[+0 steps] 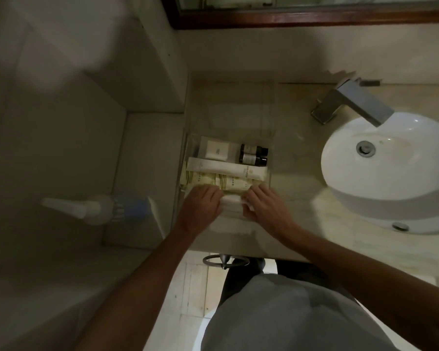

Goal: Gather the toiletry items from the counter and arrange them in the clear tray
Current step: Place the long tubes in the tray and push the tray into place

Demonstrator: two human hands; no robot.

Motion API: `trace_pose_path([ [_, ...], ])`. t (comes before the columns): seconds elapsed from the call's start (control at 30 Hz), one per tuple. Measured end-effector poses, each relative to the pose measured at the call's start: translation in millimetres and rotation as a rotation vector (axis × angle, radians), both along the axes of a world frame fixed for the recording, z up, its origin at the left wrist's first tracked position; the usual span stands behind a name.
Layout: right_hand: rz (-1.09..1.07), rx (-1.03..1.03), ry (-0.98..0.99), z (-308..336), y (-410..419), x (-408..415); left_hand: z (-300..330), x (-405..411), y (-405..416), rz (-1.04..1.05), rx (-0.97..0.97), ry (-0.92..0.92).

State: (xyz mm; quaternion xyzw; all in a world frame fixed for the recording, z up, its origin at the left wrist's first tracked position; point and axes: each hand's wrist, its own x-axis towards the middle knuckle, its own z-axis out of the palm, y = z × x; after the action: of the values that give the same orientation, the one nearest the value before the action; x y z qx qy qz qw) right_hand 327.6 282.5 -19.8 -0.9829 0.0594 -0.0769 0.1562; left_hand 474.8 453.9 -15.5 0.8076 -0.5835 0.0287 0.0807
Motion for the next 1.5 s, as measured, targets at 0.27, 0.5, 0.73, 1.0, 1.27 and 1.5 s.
trace_pose_path([
  [0.27,-0.090,0.088,0.243,-2,-19,37,-11,34,-14,0.136,0.136,0.074],
  [0.5,-0.346,0.030,0.227,-7,-9,64,-5,44,-36,0.197,0.095,0.225],
  [0.73,-0.393,0.047,0.354,-27,-11,77,-35,36,-34,0.504,0.192,0.431],
  [1.0,-0.358,0.042,0.362,-24,-16,77,-28,32,-41,0.575,0.241,0.389],
  [1.27,-0.334,0.055,0.361,-26,-21,77,-29,50,-50,0.386,0.252,0.326],
  [1.5,-0.406,0.120,0.341,-16,-31,42,-11,44,-32,0.543,0.277,0.409],
])
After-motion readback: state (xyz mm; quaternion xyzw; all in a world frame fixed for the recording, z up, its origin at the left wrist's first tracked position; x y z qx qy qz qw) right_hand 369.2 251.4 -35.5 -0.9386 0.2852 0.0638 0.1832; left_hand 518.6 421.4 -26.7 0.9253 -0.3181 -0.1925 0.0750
